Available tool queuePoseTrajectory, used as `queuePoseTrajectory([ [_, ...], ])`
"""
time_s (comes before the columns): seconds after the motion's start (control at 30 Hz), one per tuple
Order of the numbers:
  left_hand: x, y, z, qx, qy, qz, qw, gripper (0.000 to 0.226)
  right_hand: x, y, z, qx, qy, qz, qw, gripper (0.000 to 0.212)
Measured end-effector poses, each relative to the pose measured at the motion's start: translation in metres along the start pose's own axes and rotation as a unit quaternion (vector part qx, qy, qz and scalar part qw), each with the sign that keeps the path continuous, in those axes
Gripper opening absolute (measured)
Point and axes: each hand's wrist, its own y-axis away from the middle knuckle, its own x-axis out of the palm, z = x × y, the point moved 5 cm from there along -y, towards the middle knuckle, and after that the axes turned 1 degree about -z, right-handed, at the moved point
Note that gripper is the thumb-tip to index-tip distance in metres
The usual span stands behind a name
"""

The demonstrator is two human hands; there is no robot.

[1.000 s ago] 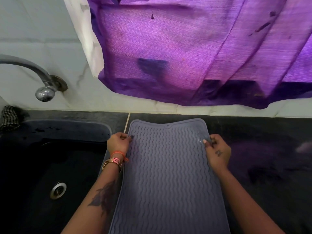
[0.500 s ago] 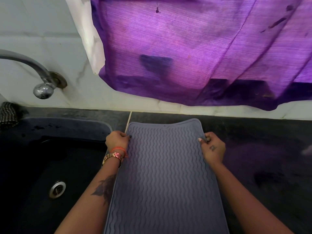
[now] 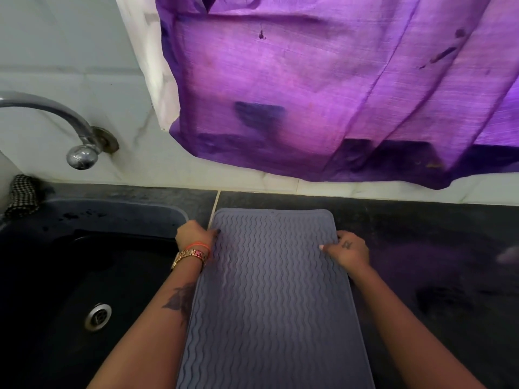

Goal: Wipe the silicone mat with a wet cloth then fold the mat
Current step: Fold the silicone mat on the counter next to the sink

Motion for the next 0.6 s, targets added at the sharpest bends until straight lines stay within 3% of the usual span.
queuePoseTrajectory([
  [0.6,-0.015,0.107,0.085,-0.003,0.028,0.033,0.999,0.034,-0.009,0.157,-0.046,-0.058,0.105,0.074,0.99,0.051],
])
